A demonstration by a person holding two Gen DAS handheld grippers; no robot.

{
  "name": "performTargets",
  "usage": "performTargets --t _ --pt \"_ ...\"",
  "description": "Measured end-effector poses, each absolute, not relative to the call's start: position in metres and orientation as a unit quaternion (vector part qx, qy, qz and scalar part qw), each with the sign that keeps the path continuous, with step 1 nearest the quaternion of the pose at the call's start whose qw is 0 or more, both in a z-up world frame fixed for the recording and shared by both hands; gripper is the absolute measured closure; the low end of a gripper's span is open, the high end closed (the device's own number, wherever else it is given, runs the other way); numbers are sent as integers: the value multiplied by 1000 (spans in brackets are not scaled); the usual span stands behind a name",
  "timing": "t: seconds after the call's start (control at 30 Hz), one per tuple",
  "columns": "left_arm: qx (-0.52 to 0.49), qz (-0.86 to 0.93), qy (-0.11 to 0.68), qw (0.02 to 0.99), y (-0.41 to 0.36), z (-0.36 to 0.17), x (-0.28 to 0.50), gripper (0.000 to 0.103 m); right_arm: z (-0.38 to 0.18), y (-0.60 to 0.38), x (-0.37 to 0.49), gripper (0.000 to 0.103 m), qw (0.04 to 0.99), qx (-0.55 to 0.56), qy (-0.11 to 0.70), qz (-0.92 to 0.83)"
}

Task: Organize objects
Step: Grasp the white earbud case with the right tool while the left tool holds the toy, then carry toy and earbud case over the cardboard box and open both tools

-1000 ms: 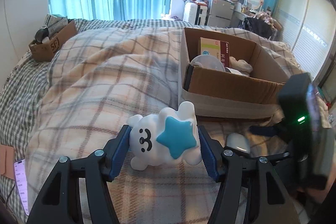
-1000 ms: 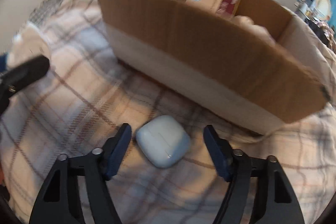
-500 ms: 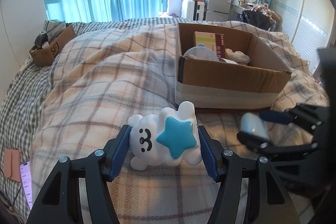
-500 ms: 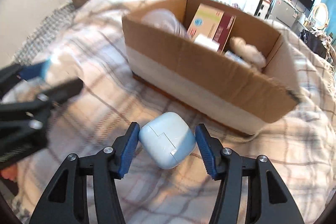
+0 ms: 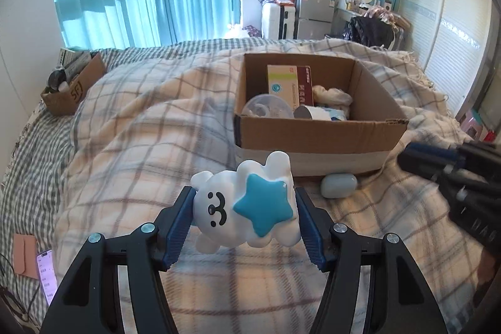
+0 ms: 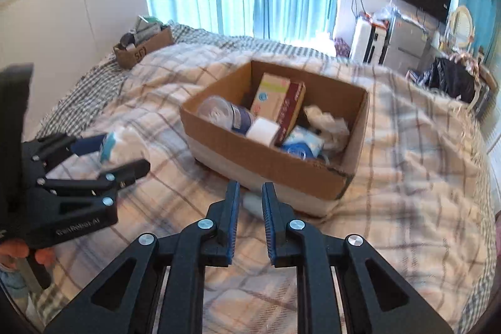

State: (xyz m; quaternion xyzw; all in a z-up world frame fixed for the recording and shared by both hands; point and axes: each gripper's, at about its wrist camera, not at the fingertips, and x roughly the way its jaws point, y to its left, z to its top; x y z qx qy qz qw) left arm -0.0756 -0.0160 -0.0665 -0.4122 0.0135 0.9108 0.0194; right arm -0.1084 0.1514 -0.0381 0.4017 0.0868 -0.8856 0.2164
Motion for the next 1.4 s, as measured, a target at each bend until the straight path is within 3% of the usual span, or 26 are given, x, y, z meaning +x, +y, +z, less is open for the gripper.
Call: performTargets --t 0.07,0.13,0.67,0.83,0.87,1.2,1.23,1.27,1.4 --pt "-421 907 13 18 -15 -75 -79 39 -57 153 -115 60 218 426 83 -874" --pt "-430 903 13 18 -15 -84 -82 39 -76 154 -124 51 211 453 83 -862" --pt "-439 897 -26 33 -30 -106 -89 39 -160 110 -170 46 176 546 167 -802" --pt "-433 900 -32 36 -30 -107 -85 39 -173 120 -175 47 172 572 144 -789" --pt "-431 901 -30 34 -30 -107 -84 39 -172 122 -175 52 172 570 140 -792" --pt "-413 910 -15 31 -28 -100 -71 41 -122 138 -132 55 194 496 130 -836" --pt "-411 911 -15 31 -28 -99 -71 41 -116 141 -128 63 199 490 125 -840" --pt "-412 910 -14 31 -27 -99 -71 41 -112 144 -125 80 202 485 122 -842" --pt "-422 906 -8 26 -24 -102 -75 41 -114 146 -133 84 213 499 114 -833"
